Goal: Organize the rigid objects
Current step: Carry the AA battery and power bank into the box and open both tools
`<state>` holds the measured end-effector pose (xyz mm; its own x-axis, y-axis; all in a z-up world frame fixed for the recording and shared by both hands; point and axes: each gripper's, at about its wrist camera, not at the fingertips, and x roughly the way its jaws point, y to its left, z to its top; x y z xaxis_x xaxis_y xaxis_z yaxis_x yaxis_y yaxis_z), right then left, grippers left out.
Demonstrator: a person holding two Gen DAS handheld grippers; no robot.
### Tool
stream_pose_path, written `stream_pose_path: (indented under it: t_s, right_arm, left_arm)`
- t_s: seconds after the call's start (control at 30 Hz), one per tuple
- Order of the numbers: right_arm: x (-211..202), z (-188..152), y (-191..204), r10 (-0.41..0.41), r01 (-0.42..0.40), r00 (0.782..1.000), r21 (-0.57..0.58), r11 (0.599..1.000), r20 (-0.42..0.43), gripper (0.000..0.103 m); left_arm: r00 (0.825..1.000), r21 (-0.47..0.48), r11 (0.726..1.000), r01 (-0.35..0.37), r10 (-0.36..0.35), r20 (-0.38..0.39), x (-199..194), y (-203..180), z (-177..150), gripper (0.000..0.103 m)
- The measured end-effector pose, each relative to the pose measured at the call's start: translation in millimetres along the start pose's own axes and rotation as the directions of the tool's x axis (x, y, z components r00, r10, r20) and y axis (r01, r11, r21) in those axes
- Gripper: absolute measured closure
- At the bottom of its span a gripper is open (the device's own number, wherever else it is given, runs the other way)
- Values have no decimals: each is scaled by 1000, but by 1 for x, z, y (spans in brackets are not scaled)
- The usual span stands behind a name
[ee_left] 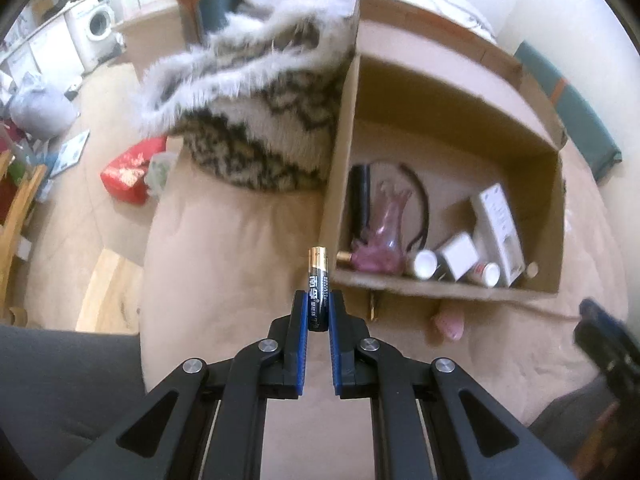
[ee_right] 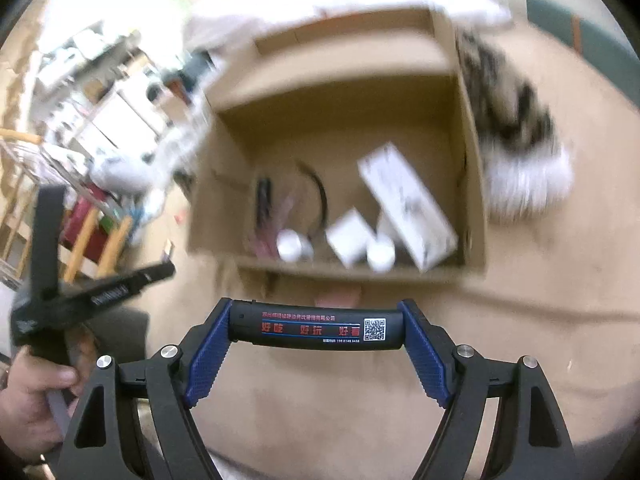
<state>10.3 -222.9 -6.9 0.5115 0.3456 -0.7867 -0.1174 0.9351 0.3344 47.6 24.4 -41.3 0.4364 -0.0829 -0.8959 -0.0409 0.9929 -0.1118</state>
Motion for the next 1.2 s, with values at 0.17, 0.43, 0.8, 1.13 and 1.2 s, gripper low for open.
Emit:
stream_pose_path:
  t_s: [0.17,0.43,0.8,1.13,1.2]
  right_arm:
    - [0,24,10,1,-1,998,-4,1000,68,17]
    - [21,50,-5,12,-15,996,33,999,89,17]
    - [56,77,-23,17,-24,996,79,997,88,17]
    - [93,64,-29,-30,30,1000,60,998,-3,17]
    - [99,63,-29,-42,43,999,50,998,-18,17]
  left_arm:
    - [1000,-2,1000,18,-18,22,-8,-10,15,94]
    - [998,45,998,39,-41,50,-9,-39,47,94]
    - [999,132,991,19,-26,46,26,-76,76,94]
    - [1000,153,988,18,-19,4,68,-78,64,94]
    - [1000,159,987,23,-24,5,69,-80,62,94]
